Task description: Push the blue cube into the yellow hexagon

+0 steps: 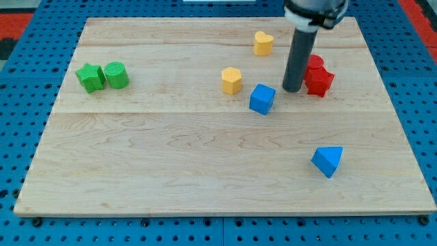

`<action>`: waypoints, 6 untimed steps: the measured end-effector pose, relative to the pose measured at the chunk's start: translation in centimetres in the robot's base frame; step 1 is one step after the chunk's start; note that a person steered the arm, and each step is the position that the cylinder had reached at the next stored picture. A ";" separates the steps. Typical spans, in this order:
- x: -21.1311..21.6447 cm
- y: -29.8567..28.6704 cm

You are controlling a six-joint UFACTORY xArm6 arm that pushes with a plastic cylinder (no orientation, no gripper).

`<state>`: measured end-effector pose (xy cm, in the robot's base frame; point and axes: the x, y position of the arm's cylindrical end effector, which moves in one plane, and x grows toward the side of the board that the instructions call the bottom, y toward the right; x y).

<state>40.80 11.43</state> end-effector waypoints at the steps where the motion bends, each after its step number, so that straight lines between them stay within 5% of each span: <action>1: 4.4 -4.1; 2: 3.0 -5.4; 3: -0.5 0.8; 4: -3.2 -1.7; 6: 8.0 -18.0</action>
